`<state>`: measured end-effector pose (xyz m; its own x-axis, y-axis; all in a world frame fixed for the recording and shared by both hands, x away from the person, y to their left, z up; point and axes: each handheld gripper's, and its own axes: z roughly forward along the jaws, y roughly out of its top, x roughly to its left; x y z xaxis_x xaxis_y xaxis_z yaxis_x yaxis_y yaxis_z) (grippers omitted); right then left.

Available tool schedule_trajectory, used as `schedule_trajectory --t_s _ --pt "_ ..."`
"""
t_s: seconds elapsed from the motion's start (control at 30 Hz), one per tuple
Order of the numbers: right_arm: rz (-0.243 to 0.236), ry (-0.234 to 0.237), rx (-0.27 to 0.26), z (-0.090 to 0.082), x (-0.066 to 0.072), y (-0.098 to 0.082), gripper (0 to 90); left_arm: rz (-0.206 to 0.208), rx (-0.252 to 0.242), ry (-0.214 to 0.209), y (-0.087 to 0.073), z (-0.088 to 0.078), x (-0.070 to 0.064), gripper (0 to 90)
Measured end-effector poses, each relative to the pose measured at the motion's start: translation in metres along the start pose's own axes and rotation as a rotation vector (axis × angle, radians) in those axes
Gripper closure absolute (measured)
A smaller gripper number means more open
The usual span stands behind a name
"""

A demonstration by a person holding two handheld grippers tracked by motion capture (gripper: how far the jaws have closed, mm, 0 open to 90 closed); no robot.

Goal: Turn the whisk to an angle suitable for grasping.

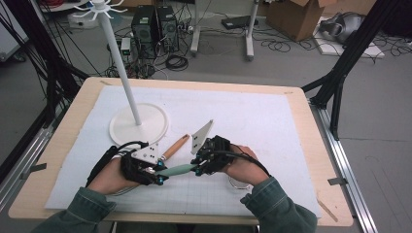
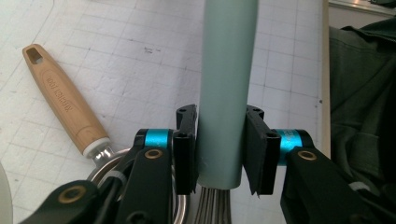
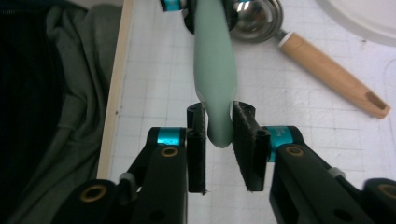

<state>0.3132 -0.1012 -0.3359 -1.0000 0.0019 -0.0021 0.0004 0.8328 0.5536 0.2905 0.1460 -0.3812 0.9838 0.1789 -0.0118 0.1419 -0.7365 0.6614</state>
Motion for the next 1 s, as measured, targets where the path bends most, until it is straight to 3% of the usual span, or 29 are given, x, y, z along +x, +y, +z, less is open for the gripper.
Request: schedule_trajectory --t_s 0.17,0.33,0.53,0.77,1.0 --pt "0.035 -0.004 -0.065 -0.003 -0.003 -0.006 65.3 -0.01 -0.012 0.001 -0.001 -0.003 0.0 69.1" --pt "0.1 -0.012 -0.155 -0.006 -0.006 -0.013 51.1 -0.016 -0.04 -0.001 -0.001 -0.01 0.001 69.1" --pt "0.14 0.004 -0.223 -0.006 -0.007 -0.011 46.1 -0.019 -0.08 -0.002 0.0 -0.021 0.001 69.1" --pt "0.166 0.059 -0.337 -0.001 -0.009 0.0 47.2 -0.029 -0.15 -0.002 0.002 -0.035 -0.001 69.1" --pt "0.166 0.125 -0.388 0.006 -0.012 0.012 53.5 -0.033 -0.178 -0.005 0.003 -0.042 -0.001 69.2"
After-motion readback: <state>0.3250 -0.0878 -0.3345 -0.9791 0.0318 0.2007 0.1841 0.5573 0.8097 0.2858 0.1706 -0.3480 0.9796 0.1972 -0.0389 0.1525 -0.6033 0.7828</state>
